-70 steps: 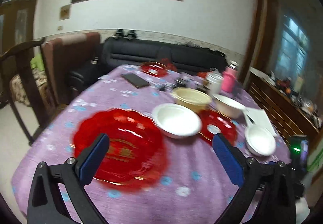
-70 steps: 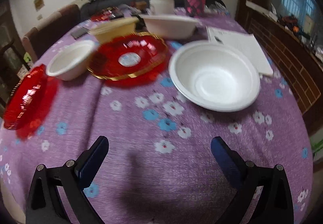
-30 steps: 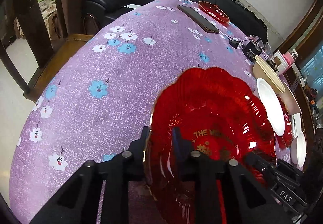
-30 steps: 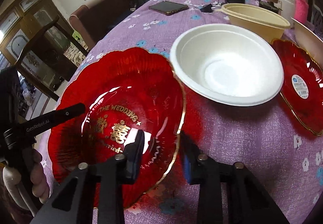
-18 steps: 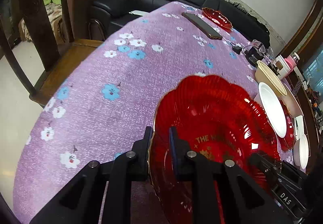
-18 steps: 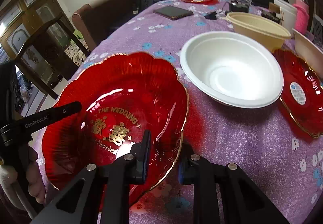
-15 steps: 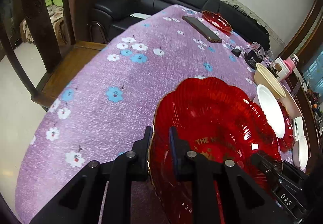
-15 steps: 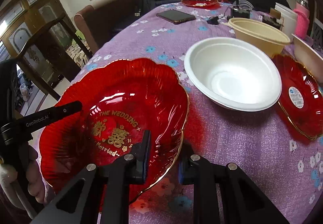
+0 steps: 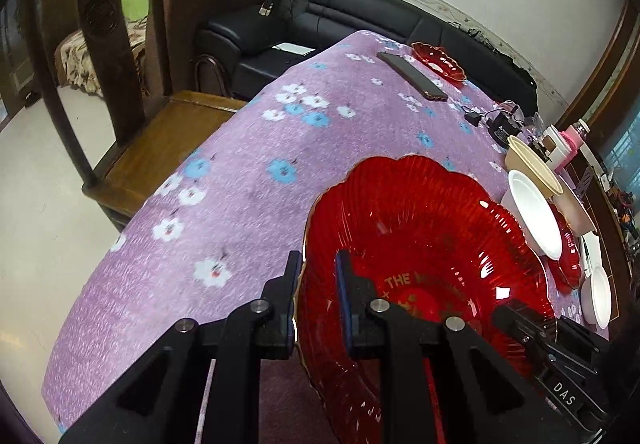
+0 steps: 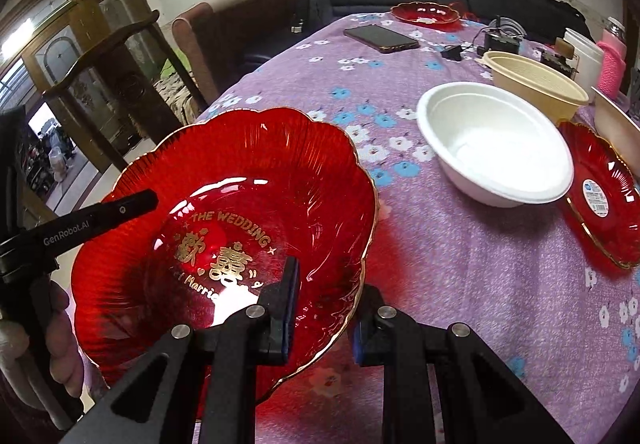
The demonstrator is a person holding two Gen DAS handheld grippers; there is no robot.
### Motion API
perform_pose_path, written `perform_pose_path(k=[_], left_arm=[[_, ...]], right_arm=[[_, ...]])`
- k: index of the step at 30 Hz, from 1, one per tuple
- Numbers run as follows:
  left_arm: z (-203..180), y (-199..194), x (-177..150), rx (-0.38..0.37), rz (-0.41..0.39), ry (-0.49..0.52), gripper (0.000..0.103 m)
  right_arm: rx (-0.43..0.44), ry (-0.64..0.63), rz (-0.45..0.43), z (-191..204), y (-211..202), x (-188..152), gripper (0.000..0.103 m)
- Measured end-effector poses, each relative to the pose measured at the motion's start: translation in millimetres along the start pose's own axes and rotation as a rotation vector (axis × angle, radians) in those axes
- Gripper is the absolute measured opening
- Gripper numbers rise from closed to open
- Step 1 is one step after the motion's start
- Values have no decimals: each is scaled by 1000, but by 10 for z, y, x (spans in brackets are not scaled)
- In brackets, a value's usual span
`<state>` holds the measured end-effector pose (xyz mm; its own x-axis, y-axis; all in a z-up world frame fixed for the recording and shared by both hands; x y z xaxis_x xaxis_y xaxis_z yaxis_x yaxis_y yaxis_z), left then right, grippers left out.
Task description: Organize plates and bowls
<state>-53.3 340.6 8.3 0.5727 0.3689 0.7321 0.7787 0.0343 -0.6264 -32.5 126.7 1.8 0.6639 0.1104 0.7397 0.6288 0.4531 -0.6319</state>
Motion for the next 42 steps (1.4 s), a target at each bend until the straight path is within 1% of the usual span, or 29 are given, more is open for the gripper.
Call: perform_pose_path(k=[7, 13, 20, 23, 24, 25, 26, 27, 28, 29, 30, 32, 35, 36, 38, 39, 42], left_arm=[[154, -25, -137, 6, 19, -35, 16], [145, -77, -196, -5, 18, -41, 16], [159, -21, -206, 24, 28, -32, 16], [152, -41, -217, 44, 36, -31, 18], [153, -68, -222, 43, 37, -35, 19], [146, -112, -220, 44, 30, -34, 20], [142, -165, -215, 44, 21, -32, 24], [132, -214, -208, 44, 12, -31, 27], [125, -288, -196, 45, 1, -32, 35], [120, -369, -180, 48, -14, -34, 40], [109, -464, -160, 50, -32, -34, 42], [51, -679, -116, 46, -71, -29, 50], [-116, -1044, -37, 16, -139, -3, 61], [-223, -1215, 4, -4, -175, 20, 62], [-373, -1434, 65, -39, -215, 47, 65], [-510, -1604, 114, -76, -246, 66, 66], [-786, -1951, 237, -149, -301, 108, 67]], right_arm=[[1, -28, 11, 122, 17, -96, 23], [-3, -19, 28, 106, 4, -192, 23], [-17, -28, 34, 126, 27, -234, 23], [-13, -6, 29, 109, 16, -227, 25], [-2, 8, 27, 102, 2, -224, 27], [10, 23, 20, 87, -20, -212, 31], [15, 37, 7, 68, -61, -198, 34], [15, 44, -5, 56, -100, -186, 41], [15, 50, -21, 40, -158, -166, 45], [15, 53, -35, 27, -213, -151, 46], [16, 51, -51, 11, -286, -132, 46], [5, 38, -86, -23, -454, -101, 47], [-30, 9, -156, -127, -780, -37, 50], [-44, 1, -179, -168, -883, -5, 50], [-81, -18, -236, -263, -1137, 80, 51], [-101, -27, -266, -308, -1276, 134, 52], [-154, -39, -368, -454, -1764, 342, 56]])
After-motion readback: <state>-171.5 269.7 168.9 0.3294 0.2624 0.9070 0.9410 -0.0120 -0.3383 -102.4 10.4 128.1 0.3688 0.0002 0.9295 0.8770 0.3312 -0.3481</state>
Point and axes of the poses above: each gripper's, at about its wrist camera, not at the fingertips, and y roughly the way its jaws point, z to its left, x to its top, the point moved 4 cm from there along y, roughly the way its jaws point, and after that the axes turned 14 degrees about -z, right-handed, at the moved point
